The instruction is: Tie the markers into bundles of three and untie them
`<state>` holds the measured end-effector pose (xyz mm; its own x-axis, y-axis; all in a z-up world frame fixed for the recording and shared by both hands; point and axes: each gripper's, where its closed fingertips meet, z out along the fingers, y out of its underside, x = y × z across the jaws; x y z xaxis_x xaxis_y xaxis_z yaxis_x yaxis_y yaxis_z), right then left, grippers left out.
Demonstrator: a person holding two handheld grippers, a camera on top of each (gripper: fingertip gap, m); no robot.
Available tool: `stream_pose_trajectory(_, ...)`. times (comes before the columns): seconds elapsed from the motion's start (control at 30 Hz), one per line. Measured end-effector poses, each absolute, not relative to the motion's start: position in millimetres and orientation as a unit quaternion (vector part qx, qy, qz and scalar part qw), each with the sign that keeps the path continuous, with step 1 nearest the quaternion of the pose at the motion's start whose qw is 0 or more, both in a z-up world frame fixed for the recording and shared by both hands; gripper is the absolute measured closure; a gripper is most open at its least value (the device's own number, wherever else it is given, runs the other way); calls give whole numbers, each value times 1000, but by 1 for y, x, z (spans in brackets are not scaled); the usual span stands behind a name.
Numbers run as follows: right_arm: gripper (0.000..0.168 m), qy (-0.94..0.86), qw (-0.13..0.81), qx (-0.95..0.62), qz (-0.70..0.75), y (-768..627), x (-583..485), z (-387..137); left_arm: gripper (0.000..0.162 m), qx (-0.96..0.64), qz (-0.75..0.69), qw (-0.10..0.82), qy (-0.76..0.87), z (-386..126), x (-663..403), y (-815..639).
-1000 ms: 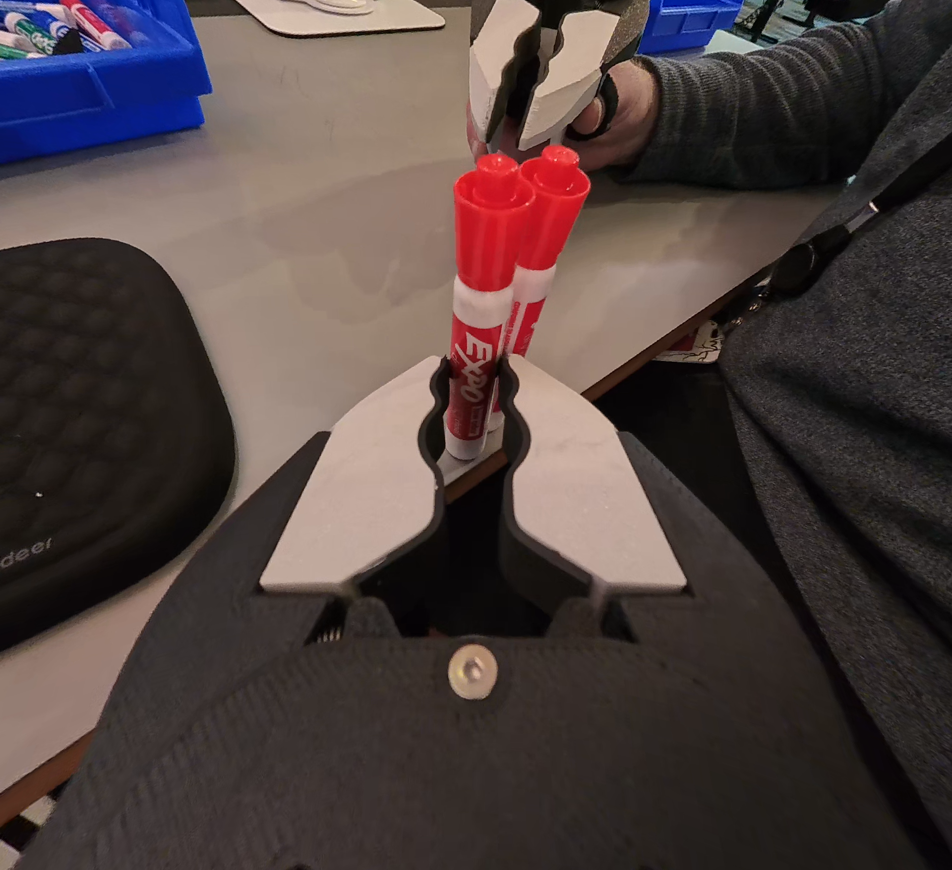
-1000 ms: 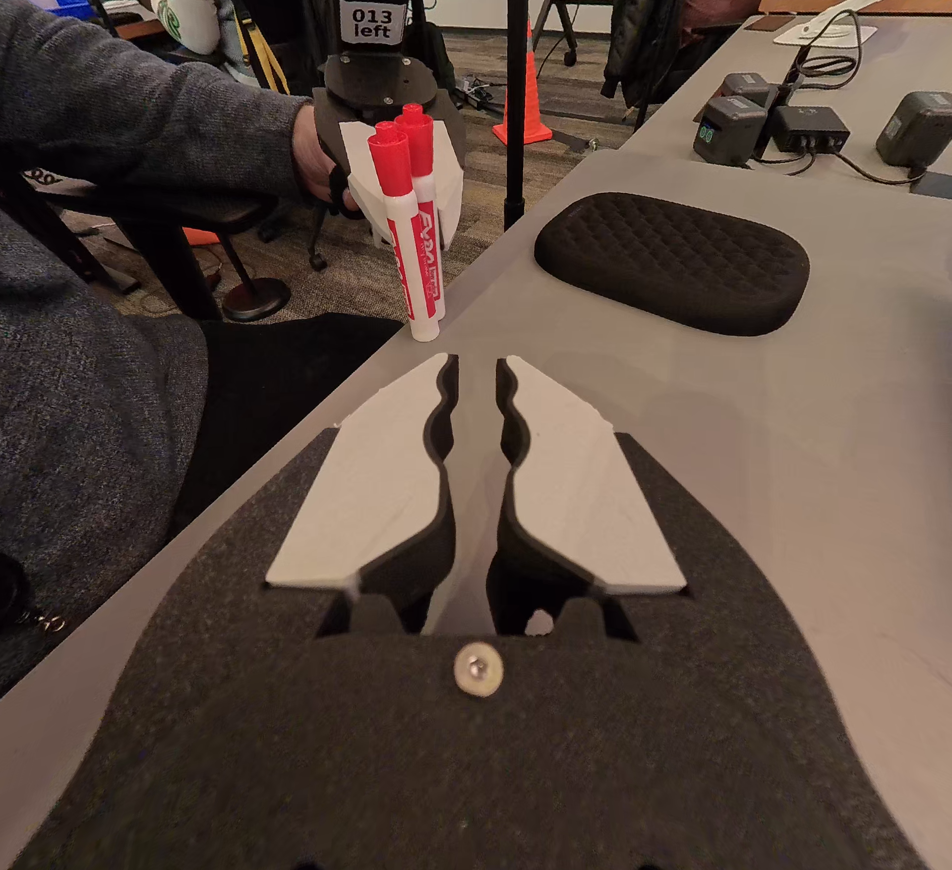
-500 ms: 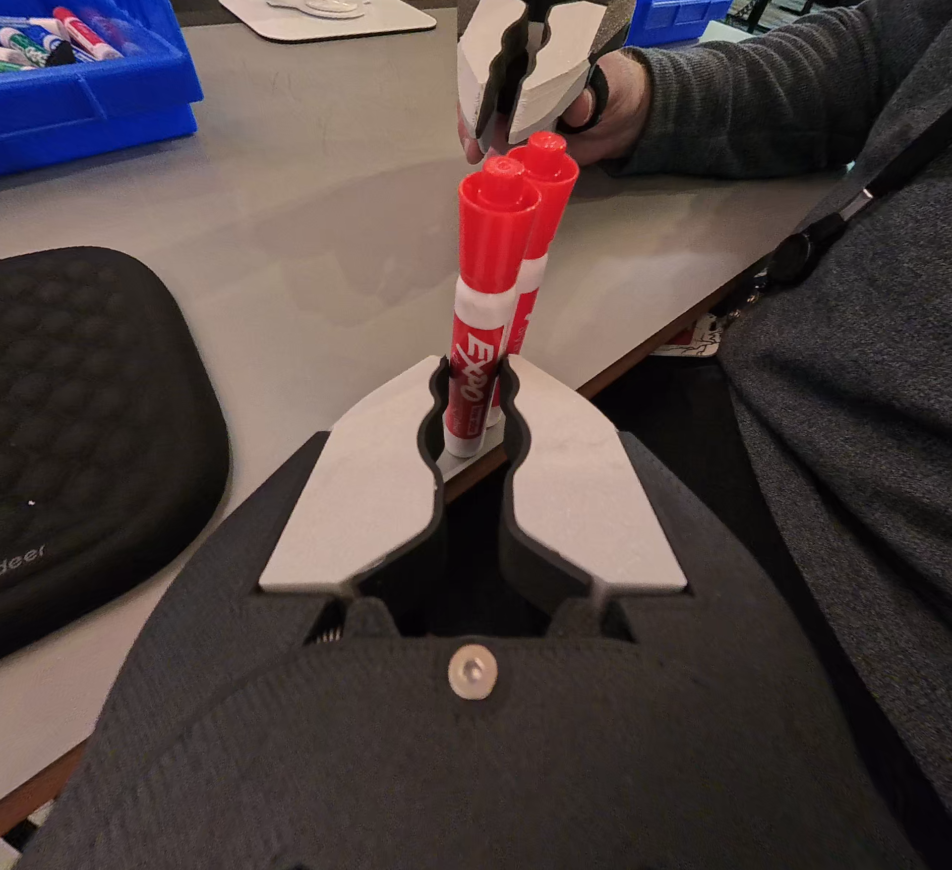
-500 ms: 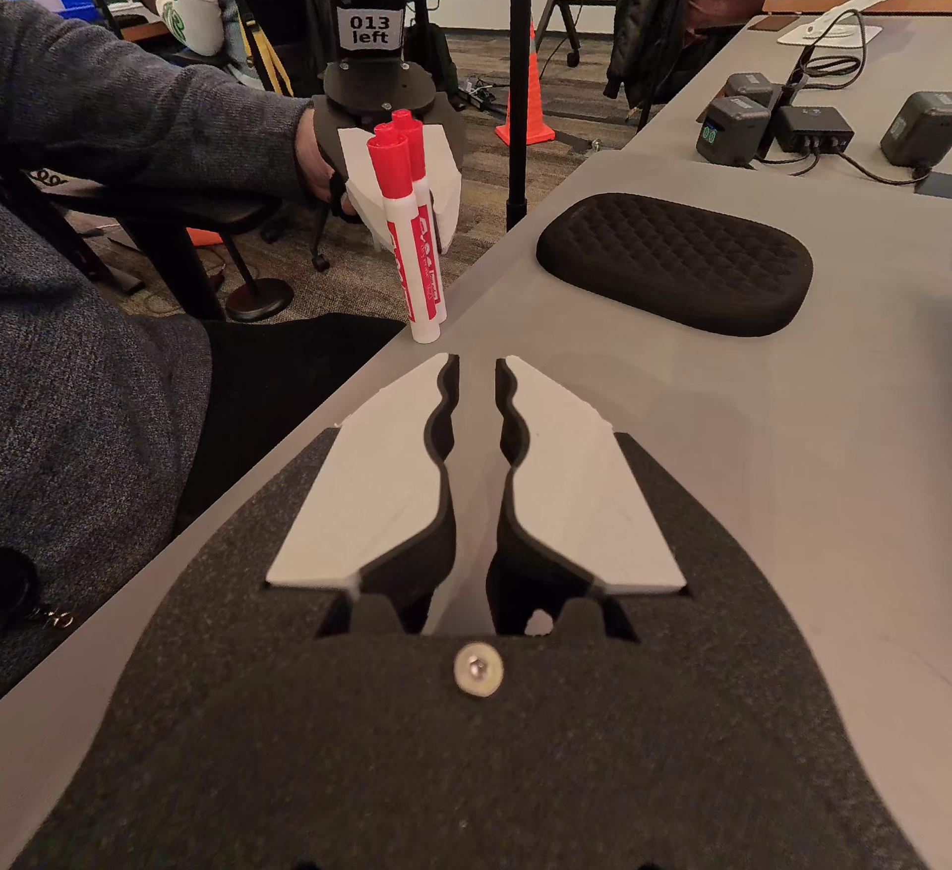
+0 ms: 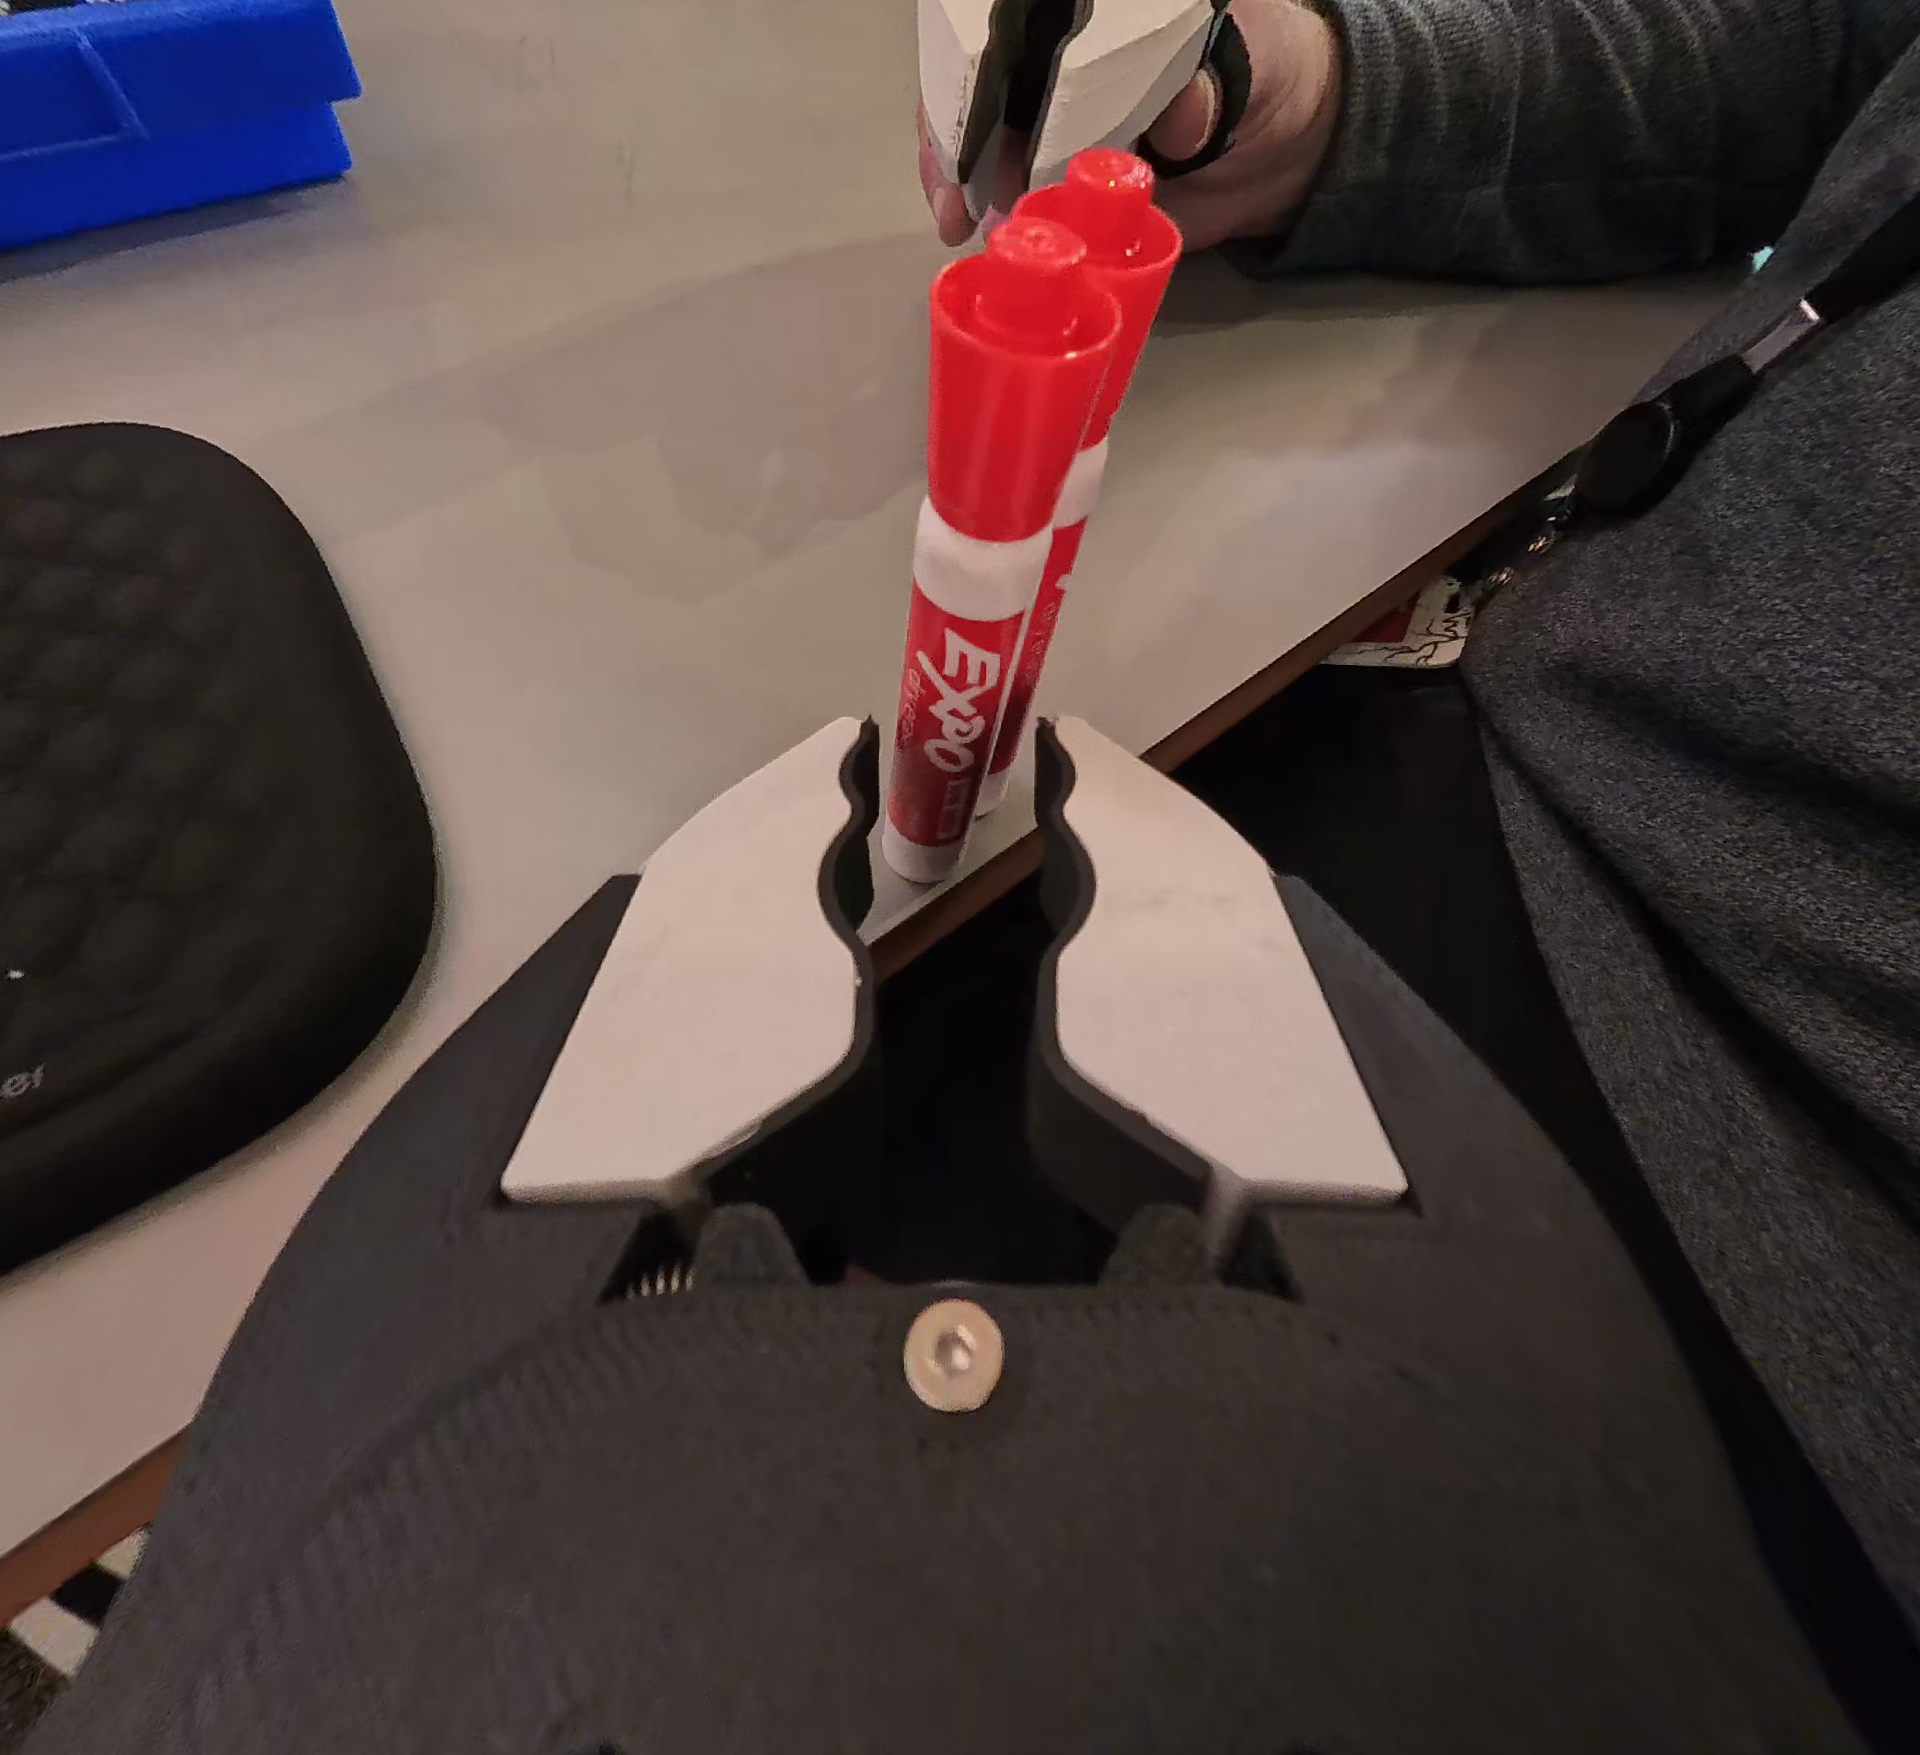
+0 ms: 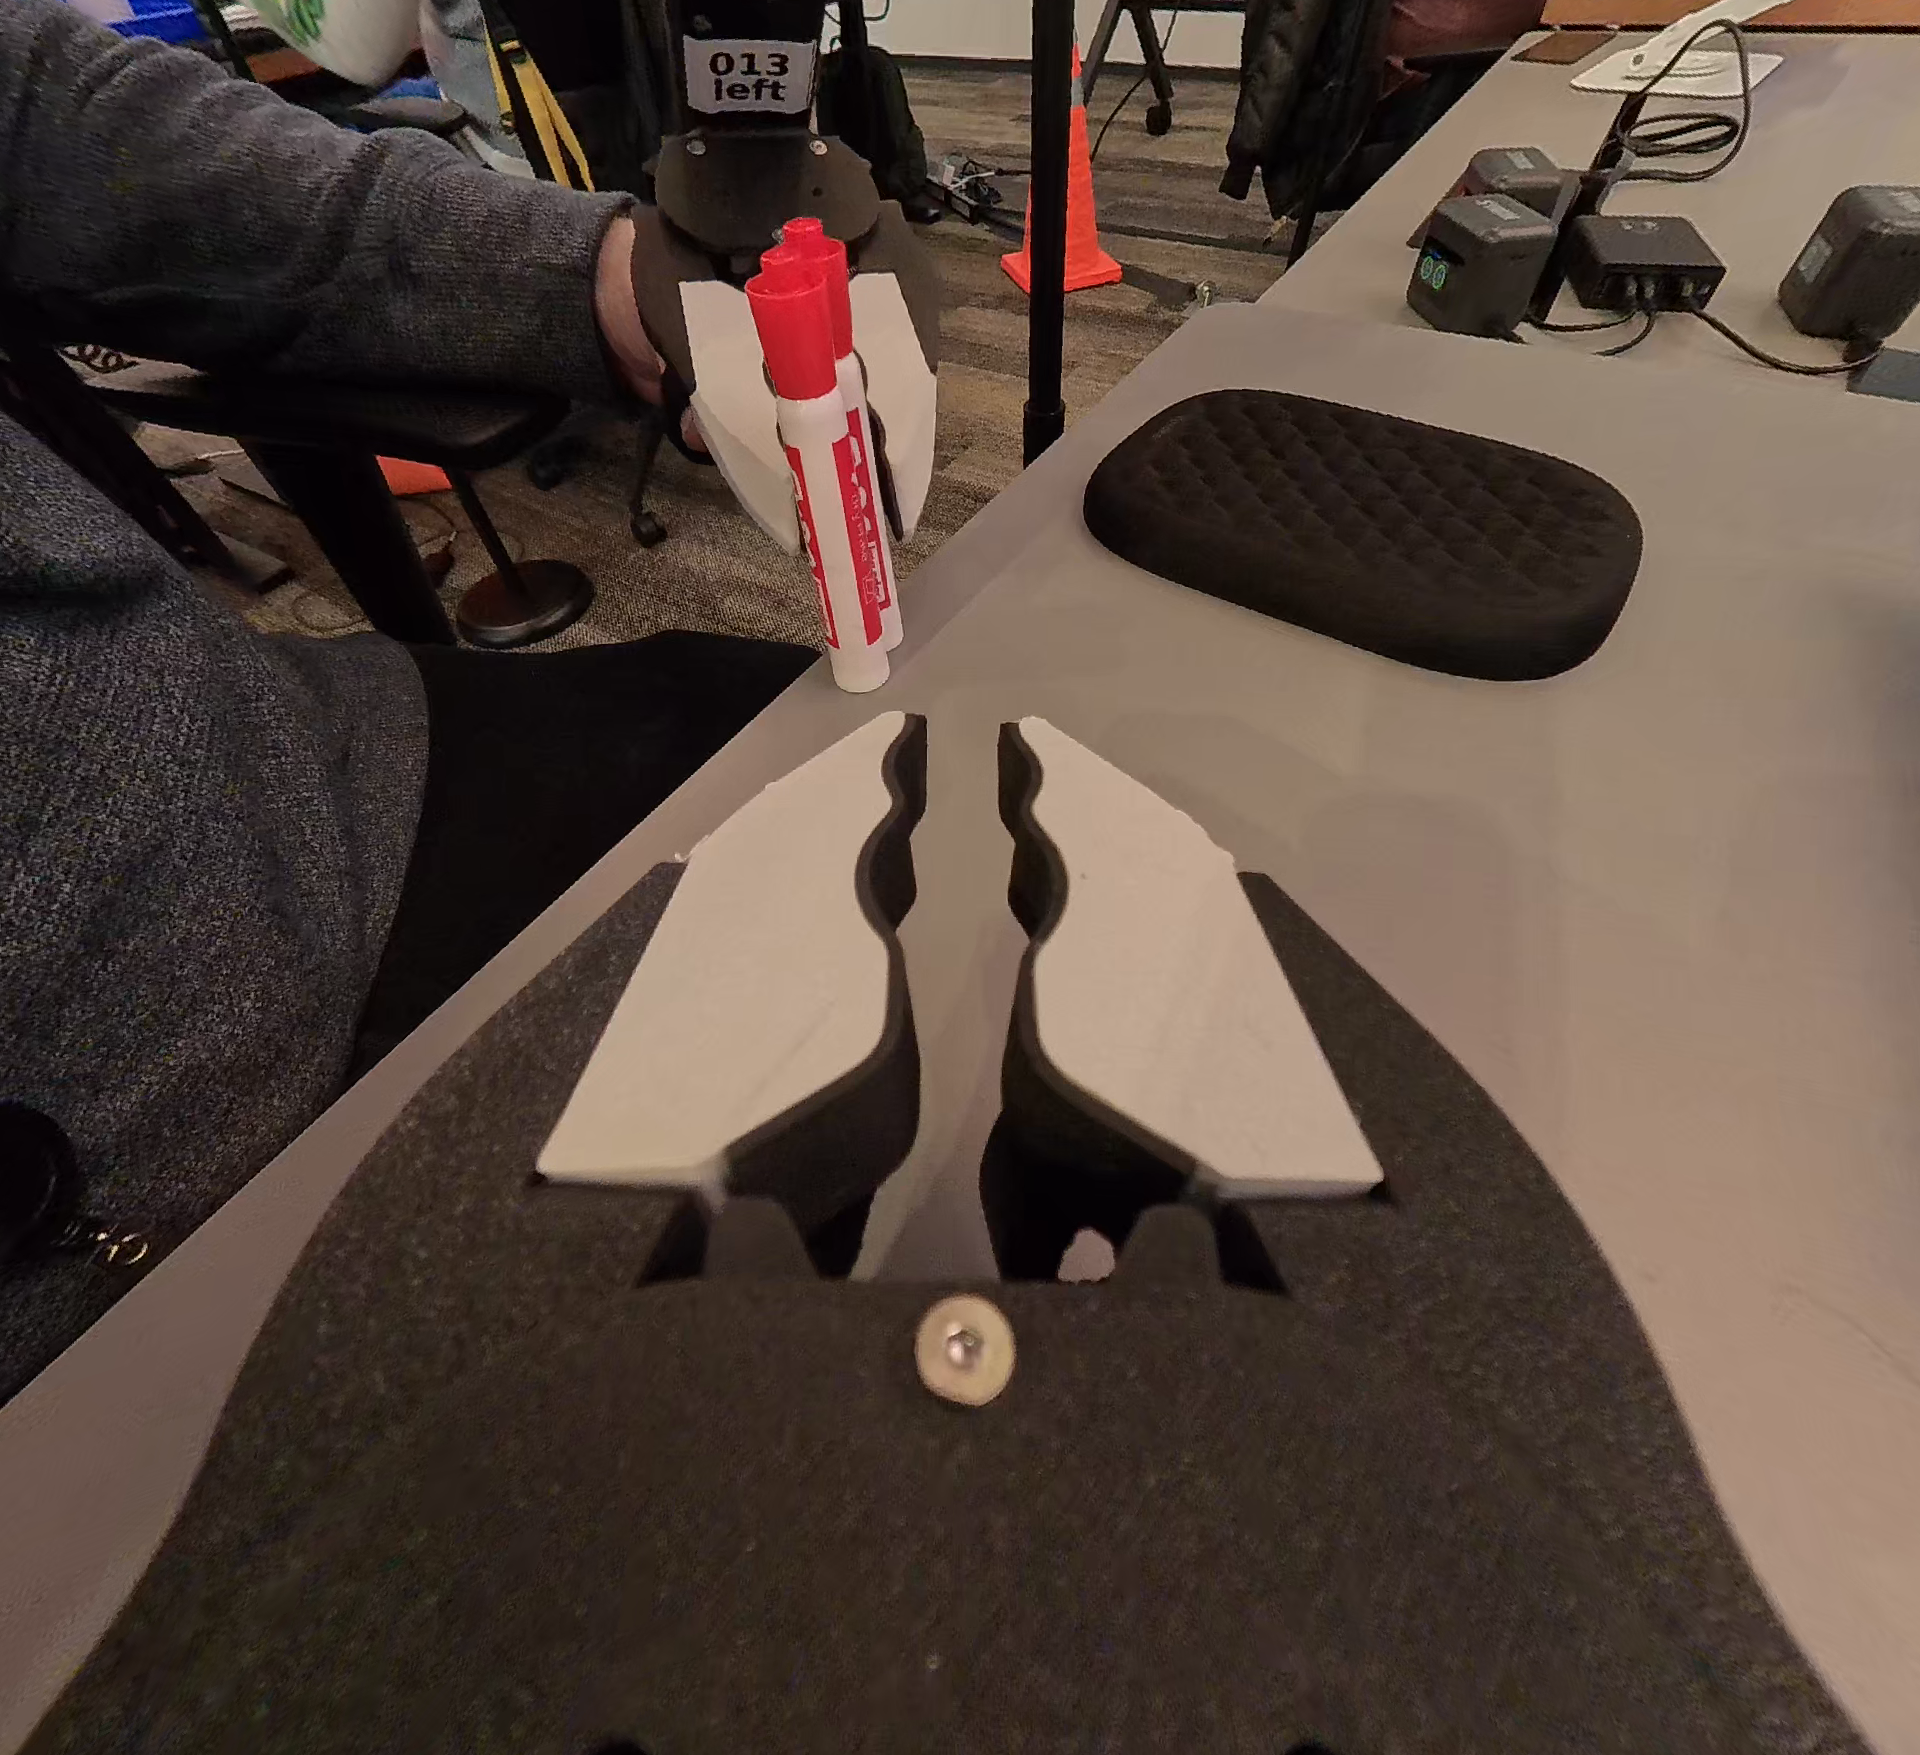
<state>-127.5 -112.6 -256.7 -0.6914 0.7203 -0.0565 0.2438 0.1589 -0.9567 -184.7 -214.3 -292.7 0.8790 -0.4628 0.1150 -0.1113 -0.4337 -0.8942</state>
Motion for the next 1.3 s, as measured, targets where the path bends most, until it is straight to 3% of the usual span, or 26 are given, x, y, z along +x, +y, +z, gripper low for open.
stream_pose_trajectory(0.63, 156, -730, 213, -329, 559, -113, -128, -256, 144, -853, -147, 463, 189, -313, -189, -215)
stream_pose_trajectory(1.3, 157, -731, 212, -329, 559, -114, -128, -257, 144, -854, -124, 463, 202, -315, -189, -211)
